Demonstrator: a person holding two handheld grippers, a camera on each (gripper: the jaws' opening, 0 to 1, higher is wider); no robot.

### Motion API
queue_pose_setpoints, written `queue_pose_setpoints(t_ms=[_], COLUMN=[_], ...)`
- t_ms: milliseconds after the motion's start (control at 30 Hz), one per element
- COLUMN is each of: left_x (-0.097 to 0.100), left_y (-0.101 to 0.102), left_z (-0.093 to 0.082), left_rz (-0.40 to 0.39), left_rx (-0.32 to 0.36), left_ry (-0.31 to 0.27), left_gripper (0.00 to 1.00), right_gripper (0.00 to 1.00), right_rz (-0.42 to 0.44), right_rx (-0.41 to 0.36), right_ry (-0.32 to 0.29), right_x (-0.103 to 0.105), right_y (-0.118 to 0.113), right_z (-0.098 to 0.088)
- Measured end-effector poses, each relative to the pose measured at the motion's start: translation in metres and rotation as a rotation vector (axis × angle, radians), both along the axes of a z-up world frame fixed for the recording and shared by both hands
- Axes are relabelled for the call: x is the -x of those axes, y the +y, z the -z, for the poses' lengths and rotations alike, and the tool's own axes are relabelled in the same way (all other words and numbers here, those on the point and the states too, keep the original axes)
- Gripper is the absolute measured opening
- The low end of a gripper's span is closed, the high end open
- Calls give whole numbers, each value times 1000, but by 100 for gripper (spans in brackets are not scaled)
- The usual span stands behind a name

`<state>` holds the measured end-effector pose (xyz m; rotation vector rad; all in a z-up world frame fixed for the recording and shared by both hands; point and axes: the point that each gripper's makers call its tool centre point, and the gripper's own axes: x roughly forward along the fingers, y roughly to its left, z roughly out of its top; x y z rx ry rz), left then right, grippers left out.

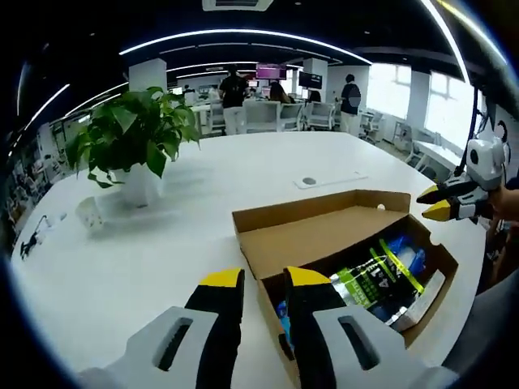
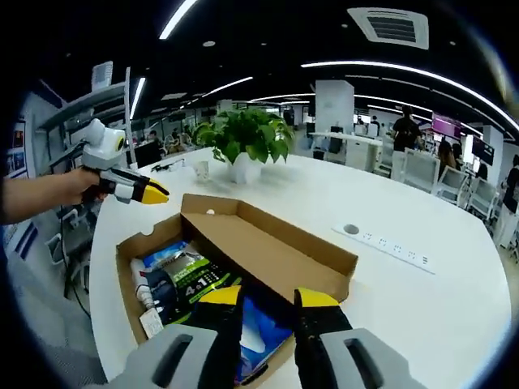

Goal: Operate the shoe box by opening the lid, removing the specified soft item, and placing it in the target area until the item is outside and the box remains undamaged.

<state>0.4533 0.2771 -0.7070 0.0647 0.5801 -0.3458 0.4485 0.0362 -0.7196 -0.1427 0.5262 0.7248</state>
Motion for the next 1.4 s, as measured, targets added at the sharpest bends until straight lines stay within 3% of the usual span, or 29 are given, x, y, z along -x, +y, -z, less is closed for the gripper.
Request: queue_pose_setpoints(t_ms=[467,1400], left_x=[24,62], left_y=[-15,-26], left_z=[-11,7], left_rz=[45,97], left_rx=[11,9], left_ry=[-24,17], left_gripper=[26,30], right_gripper=[23,21], right_rz=[-32,-44], right_rx=[-27,-96], right_ry=[73,278], right_x=[20,30], right_y=[18,60], right_z=[16,57])
